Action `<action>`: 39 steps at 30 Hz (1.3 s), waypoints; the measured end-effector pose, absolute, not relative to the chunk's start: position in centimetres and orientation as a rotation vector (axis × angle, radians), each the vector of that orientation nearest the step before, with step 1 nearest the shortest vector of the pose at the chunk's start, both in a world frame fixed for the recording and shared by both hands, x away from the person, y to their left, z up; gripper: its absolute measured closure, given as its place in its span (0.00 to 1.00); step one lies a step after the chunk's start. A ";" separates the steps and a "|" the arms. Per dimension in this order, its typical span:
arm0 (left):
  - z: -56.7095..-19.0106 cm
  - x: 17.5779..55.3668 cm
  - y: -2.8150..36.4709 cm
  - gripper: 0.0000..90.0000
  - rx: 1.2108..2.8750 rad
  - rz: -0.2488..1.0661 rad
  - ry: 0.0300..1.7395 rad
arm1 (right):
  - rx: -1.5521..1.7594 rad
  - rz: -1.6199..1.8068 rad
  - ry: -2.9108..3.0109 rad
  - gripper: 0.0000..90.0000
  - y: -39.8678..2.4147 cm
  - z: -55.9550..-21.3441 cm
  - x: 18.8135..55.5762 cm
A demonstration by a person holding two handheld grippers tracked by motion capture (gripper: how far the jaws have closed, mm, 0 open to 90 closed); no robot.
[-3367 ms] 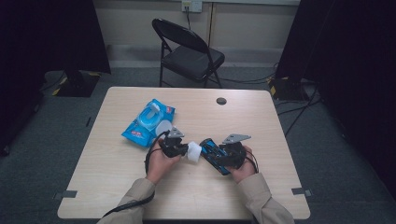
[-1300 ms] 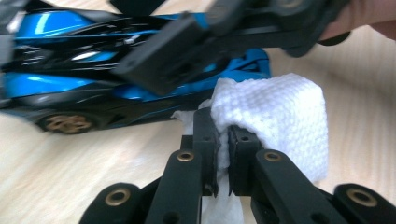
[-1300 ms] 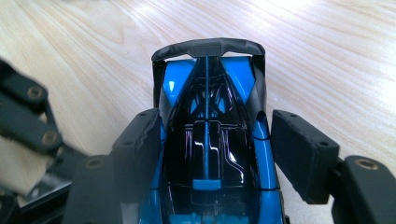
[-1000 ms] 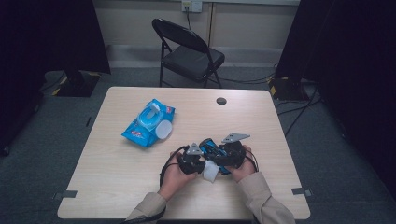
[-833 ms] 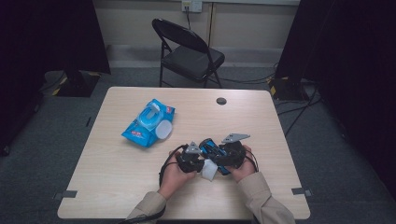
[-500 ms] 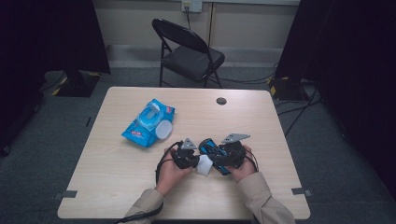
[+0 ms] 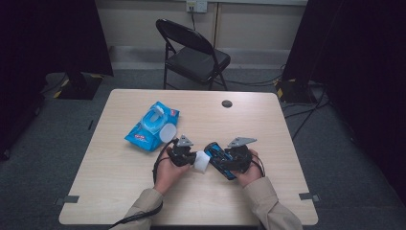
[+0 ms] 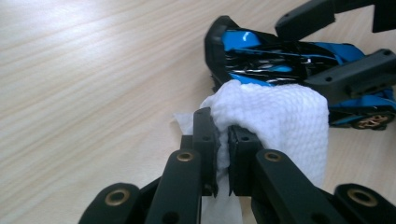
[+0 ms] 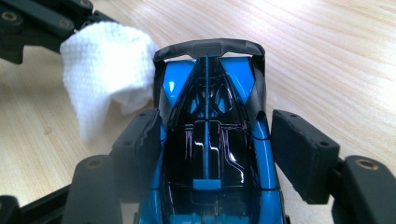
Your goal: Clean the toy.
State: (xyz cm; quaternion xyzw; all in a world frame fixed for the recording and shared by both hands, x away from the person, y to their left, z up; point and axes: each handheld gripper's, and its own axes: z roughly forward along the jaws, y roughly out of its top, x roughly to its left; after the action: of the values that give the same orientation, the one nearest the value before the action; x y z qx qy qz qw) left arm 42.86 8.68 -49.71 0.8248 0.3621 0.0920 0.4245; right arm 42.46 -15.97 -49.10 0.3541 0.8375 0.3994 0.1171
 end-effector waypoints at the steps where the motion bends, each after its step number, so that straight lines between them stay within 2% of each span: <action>1: -49.7 42.9 8.7 0.94 2.052 0.229 0.913 | 1.036 1.167 2.451 0.38 -16.0 -49.1 42.5; 12: -48.9 43.4 10.6 0.94 1.988 0.247 0.966 | 1.039 1.171 2.449 0.38 -16.0 -49.1 42.4; 21: -47.8 41.9 10.9 0.94 2.003 0.230 0.899 | 1.050 1.167 2.454 0.38 -16.0 -49.1 42.5; 30: -47.4 39.8 9.7 0.94 2.030 0.194 0.805 | 1.050 1.163 2.453 0.38 -15.9 -49.1 42.5; 39: -49.0 37.9 7.1 0.94 2.046 0.114 0.746 | 1.051 1.158 2.455 0.38 -15.9 -49.0 42.5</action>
State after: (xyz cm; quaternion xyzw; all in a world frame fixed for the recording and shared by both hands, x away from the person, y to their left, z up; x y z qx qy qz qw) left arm 37.89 7.05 -48.96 0.8320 0.3032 0.0464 0.4622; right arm 42.49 -15.91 -49.04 0.3587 0.8378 0.3951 0.1152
